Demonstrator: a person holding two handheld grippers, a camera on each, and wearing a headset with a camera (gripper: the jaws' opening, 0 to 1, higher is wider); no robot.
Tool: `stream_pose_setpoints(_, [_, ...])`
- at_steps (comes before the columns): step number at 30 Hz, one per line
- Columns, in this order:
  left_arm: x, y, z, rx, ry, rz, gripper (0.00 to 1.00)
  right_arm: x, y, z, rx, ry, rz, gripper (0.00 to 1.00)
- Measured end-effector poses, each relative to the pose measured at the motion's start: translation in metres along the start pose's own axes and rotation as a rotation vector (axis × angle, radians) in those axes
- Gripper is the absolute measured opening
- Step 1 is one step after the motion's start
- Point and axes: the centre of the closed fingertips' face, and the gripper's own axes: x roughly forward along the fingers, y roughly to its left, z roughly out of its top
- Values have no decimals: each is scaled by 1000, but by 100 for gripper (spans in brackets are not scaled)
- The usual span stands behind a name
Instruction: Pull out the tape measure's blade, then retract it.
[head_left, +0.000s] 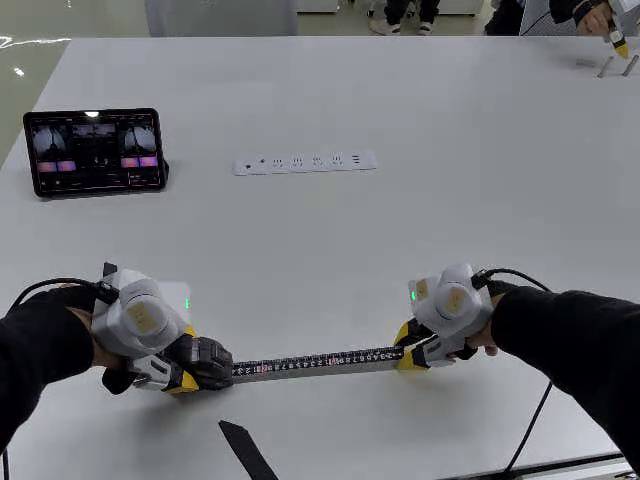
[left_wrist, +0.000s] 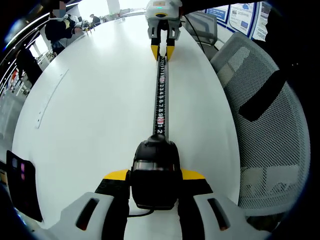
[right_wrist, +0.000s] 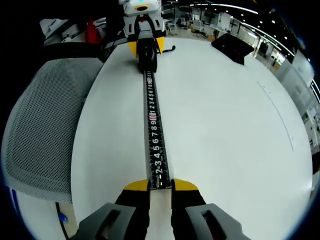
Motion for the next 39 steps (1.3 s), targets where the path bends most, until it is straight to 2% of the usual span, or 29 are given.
stream_pose_setpoints(2, [-1, 0, 0, 11, 3, -4, 32, 0, 1, 0, 0, 1, -2, 12])
stream_pose_setpoints(6, [-4, 4, 2, -9, -10, -2, 36, -1, 1, 0, -4, 5, 0, 12])
stream_pose_setpoints(11, [-11, 2, 3, -17, -19, -8, 40, -5, 1, 4, -1, -5, 2, 13])
stream_pose_setpoints(12, [-9, 2, 0, -19, -18, -8, 41, -6, 2, 4, 6, -5, 4, 13])
stream_pose_setpoints(14, [-10, 1, 0, -22, -16, -8, 45, -7, 1, 3, 11, 0, -1, 16])
stream_pose_setpoints(16, [-10, 1, -6, -36, 4, -9, 50, -8, 1, 1, 17, 3, -2, 20])
stream_pose_setpoints(18, [-10, 0, -6, -41, 3, -9, 51, -9, 3, 0, 24, 5, -1, 24])
stream_pose_setpoints(21, [-13, -2, -5, -86, -14, -18, 57, -10, 2, -2, 26, 11, -14, 26])
stream_pose_setpoints(26, [-16, -1, -2, -172, -46, -10, 70, -15, 0, 0, 61, -12, -42, 32])
stream_pose_setpoints(30, [-19, -1, 3, -256, -109, -9, 74, -19, -2, 0, 86, -29, -68, 36])
stream_pose_setpoints(39, [-26, -1, -1, -362, -157, 17, 85, -24, 0, 3, 173, -77, -112, 48])
